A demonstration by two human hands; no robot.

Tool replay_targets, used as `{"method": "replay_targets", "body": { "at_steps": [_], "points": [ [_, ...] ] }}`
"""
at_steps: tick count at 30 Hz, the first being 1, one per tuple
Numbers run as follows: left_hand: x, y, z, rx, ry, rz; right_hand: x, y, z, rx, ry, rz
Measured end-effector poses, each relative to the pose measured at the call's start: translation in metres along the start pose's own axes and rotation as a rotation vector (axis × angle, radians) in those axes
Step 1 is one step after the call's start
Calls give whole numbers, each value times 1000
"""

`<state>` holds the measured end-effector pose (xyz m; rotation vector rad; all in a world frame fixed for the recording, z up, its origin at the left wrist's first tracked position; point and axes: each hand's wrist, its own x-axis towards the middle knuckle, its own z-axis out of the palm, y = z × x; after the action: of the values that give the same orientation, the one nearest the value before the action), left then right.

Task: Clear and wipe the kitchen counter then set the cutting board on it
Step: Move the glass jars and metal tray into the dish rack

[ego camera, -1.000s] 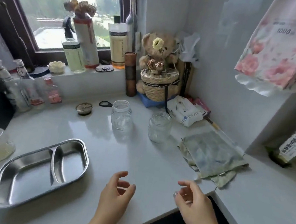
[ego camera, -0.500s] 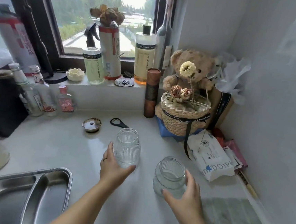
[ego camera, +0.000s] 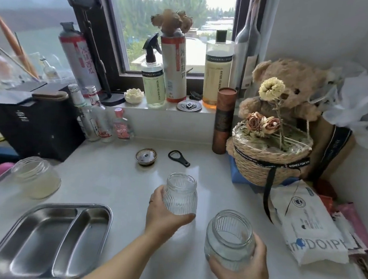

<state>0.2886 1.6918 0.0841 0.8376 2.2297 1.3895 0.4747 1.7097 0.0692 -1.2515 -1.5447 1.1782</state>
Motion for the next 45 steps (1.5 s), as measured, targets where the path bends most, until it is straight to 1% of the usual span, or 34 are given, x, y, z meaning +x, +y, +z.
{"method": "replay_targets", "body": {
  "at_steps": [2, 4, 8, 11, 13, 16, 19, 22, 24, 27, 29, 31, 33, 35, 38, 41, 45],
  "points": [
    [-22, -7, -27, -18, -39, 58, -5, -9, 9, -9, 1, -77],
    [-45, -14, -59, -38, -27, 68, -17, -25, 20, 35, -42, -124],
    [-84, -31, -137, -125, 125, 50, -59, -56, 54, 123, -181, -88],
    [-106, -56, -206, -203, 304, 14, -98, -78, 103, 140, -305, -60],
    [-122, -79, -257, -232, 384, -18, -130, -91, 143, 135, -399, -75],
    [-143, -110, -333, -294, 451, -23, -186, -113, 201, 115, -500, -114],
    [-157, -138, -396, -387, 501, -5, -232, -132, 254, 149, -578, -134],
    [-161, -165, -443, -435, 549, 5, -261, -145, 294, 135, -626, -124],
    [-159, -181, -465, -439, 582, 5, -270, -150, 318, 133, -639, -86],
    [-144, -198, -491, -406, 627, -31, -268, -158, 355, 141, -653, -8],
    [-129, -206, -508, -400, 647, -58, -258, -162, 381, 215, -701, 94],
    [-111, -212, -525, -344, 635, -68, -247, -166, 407, 314, -825, 201],
    [-90, -214, -540, -221, 627, -64, -236, -171, 434, 358, -934, 271],
    [-65, -215, -554, -124, 654, -59, -228, -176, 460, 334, -955, 301],
    [-31, -221, -572, -23, 636, -70, -220, -183, 490, 243, -998, 258],
    [1, -228, -586, 52, 594, -74, -211, -189, 511, 208, -973, 245],
    [61, -241, -601, 170, 512, -67, -192, -193, 536, 254, -849, 293]
  ]
}}
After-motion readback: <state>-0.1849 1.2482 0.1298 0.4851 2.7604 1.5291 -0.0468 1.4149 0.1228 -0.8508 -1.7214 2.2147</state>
